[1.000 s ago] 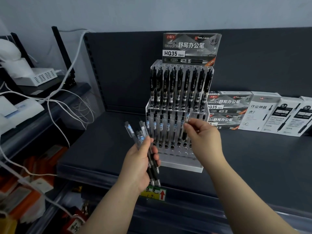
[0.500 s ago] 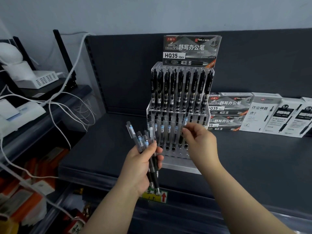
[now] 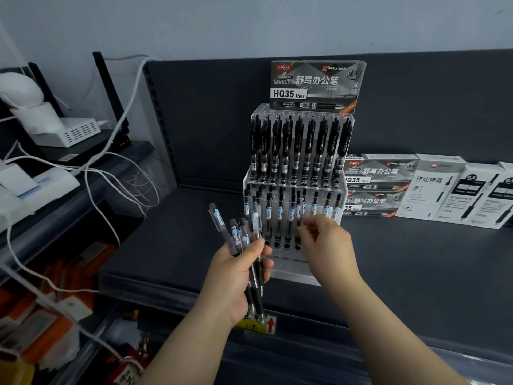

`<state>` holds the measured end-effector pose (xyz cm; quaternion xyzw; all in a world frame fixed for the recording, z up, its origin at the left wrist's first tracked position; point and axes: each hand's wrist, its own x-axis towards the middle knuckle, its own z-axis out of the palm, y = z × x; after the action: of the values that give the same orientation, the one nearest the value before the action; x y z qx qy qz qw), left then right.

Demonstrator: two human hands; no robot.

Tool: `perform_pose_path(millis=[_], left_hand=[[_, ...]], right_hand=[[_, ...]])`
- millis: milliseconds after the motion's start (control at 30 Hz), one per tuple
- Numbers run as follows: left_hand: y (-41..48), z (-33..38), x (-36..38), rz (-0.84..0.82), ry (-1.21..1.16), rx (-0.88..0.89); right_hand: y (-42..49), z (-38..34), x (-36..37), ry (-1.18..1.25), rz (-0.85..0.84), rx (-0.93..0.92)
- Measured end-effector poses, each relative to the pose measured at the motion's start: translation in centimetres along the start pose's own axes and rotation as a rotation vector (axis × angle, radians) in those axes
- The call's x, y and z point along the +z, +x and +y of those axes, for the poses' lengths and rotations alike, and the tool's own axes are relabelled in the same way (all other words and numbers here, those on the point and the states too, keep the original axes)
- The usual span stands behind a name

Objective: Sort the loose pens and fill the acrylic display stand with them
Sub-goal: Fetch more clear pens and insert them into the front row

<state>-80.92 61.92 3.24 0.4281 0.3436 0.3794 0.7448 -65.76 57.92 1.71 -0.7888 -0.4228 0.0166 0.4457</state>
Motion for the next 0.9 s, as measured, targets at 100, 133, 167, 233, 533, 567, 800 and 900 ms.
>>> perform_pose_path(millis=[100,133,167,233,533,567,800,900], left_hand=[[0.0,-0.1,0.1,0.000,0.001,0.000],[0.0,-0.2,0.1,-0.002,0.002,0.001],[0.0,-0.2,0.2,-0.004,0.002,0.001],[-0.1,-0.3,0.2,-0.006,0.003,0.000],[-0.3,-0.6,0.1,0.003,-0.004,-0.010],[-0.4,-0.7,0.2,0.002,-0.004,-0.014],[-0.7,-0.8,0.4,0.007,0.000,-0.033],[-0.8,-0.9,0.8,-0.010,0.013,-0.031]], right_hand=[[0.0,0.1,0.0,-0.026,-0.014,0.011],[0.1,0.1,0.1,-0.052,-0.028,0.006],[0.2,0.1,0.1,-0.077,-0.040,0.000],[0.4,0.0,0.1,-0.116,-0.065,-0.003],[0.0,0.2,0.1,-0.243,-0.102,-0.009],[0.0,0.2,0.1,-0.267,-0.112,-0.008],[-0.9,-0.5,-1.0,-0.021,-0.058,0.003],[-2.3,-2.2,-1.6,0.281,-0.223,0.048]])
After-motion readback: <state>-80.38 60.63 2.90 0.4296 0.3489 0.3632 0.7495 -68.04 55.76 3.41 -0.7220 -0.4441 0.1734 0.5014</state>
